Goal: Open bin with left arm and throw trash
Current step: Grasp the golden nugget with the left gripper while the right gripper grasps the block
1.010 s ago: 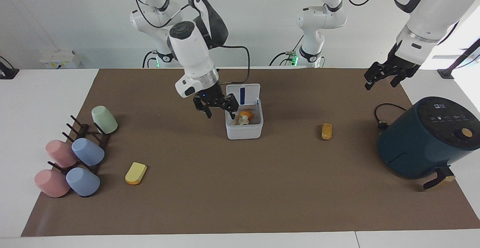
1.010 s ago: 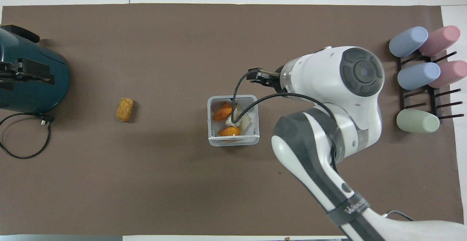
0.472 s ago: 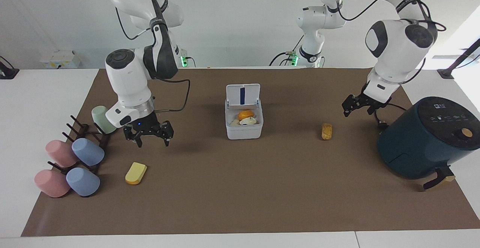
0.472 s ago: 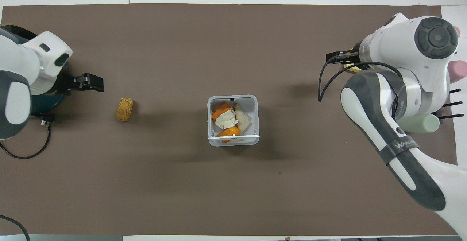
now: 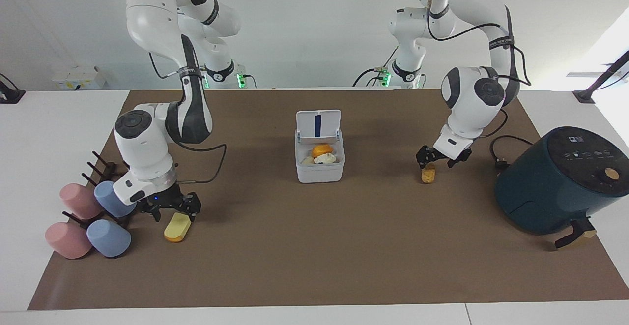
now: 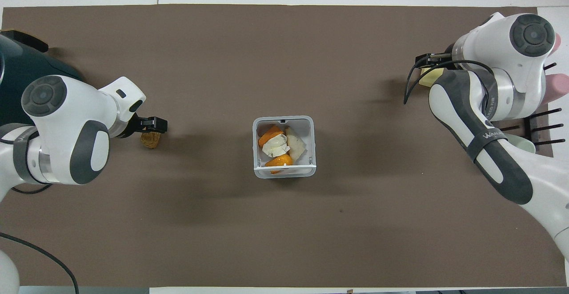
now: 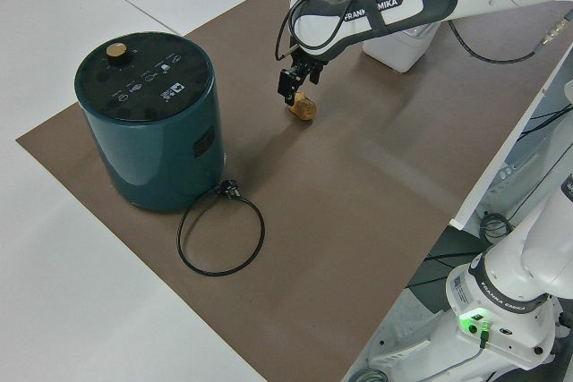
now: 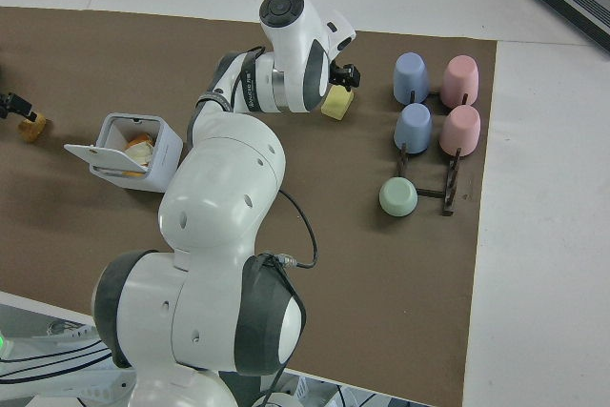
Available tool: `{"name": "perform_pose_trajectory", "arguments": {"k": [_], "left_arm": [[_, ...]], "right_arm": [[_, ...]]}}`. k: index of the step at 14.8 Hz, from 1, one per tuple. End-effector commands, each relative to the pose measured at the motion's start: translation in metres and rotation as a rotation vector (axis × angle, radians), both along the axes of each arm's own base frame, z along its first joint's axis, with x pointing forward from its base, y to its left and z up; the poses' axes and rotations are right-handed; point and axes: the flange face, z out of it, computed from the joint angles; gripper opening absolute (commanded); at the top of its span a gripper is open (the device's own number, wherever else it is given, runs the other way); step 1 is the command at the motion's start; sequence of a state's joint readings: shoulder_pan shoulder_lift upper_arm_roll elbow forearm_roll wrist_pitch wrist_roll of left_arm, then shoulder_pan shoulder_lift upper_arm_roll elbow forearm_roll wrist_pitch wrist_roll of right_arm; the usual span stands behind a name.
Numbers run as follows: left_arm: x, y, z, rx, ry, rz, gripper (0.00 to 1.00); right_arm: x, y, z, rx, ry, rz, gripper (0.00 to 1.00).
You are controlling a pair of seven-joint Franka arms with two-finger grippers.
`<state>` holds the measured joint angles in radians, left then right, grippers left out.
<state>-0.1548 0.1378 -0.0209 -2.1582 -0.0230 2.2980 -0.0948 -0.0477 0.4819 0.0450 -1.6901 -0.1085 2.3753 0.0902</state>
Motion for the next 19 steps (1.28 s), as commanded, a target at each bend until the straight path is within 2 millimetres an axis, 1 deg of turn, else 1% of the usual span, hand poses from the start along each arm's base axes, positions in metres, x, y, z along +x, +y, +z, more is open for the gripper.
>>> {"name": "perform_pose_trajectory", "arguments": {"k": [1,2,3,4,5,6,7,9,10,11,12,13,15,16,17,19], "left_arm": [[-0.012,-0.001,-0.023,0.006,-0.026,-0.028,1.0],[-0.014,-0.007,-0.026,0.008,-0.023,-0.044,0.6],[-0.015,-0.007,-0.027,0.009,-0.014,-0.045,0.07],[-0.014,-0.006,-0.026,0.009,-0.015,-0.032,0.0],[-0.011,-0.003,-0.021,0.009,-0.018,-0.026,0.0],[-0.011,-0.006,-0.018,0.007,-0.026,-0.032,0.0],[-0.009,-0.008,-0.006,0.004,-0.044,-0.032,0.0],[-0.008,-0.016,0.03,-0.001,-0.065,-0.039,0.0],[-0.006,-0.033,0.052,0.001,-0.045,-0.041,0.0],[-0.004,-0.05,0.068,0.003,-0.026,-0.03,0.0],[-0.003,-0.069,0.085,0.003,-0.019,-0.017,0.0],[-0.004,-0.089,0.096,-0.003,-0.023,-0.004,0.0],[-0.019,-0.148,0.11,-0.018,-0.048,-0.005,0.0],[-0.029,-0.173,0.113,-0.026,-0.057,0.012,0.0],[-0.041,-0.198,0.115,-0.039,-0.064,0.031,0.0],[-0.052,-0.232,0.12,-0.125,-0.099,0.045,0.0]], "right_arm": [[0.01,0.002,-0.016,0.008,-0.027,0.013,1.0],[0.009,0.004,-0.02,0.007,-0.024,0.018,1.0],[0.006,0.007,-0.024,0.003,-0.013,0.025,1.0],[0.005,0.005,-0.026,-0.003,-0.009,0.027,1.0],[0.003,0.001,-0.031,-0.003,-0.001,0.026,1.0],[0.001,0.001,-0.034,-0.003,0.006,0.026,1.0],[-0.003,0.001,-0.039,-0.004,0.018,0.03,1.0],[-0.01,-0.012,-0.048,-0.008,0.025,0.045,1.0],[-0.013,-0.014,-0.051,-0.009,0.025,0.052,0.98],[-0.015,-0.017,-0.053,-0.011,0.029,0.057,0.92],[-0.015,-0.018,-0.052,-0.014,0.033,0.072,0.79],[-0.015,-0.018,-0.052,-0.016,0.036,0.082,0.59],[-0.014,-0.016,-0.049,-0.018,0.043,0.085,0.14],[-0.013,-0.014,-0.047,-0.018,0.052,0.087,0.0],[-0.009,-0.01,-0.04,-0.02,0.056,0.091,0.0],[-0.001,-0.008,-0.019,-0.022,0.09,0.09,0.0]]}}
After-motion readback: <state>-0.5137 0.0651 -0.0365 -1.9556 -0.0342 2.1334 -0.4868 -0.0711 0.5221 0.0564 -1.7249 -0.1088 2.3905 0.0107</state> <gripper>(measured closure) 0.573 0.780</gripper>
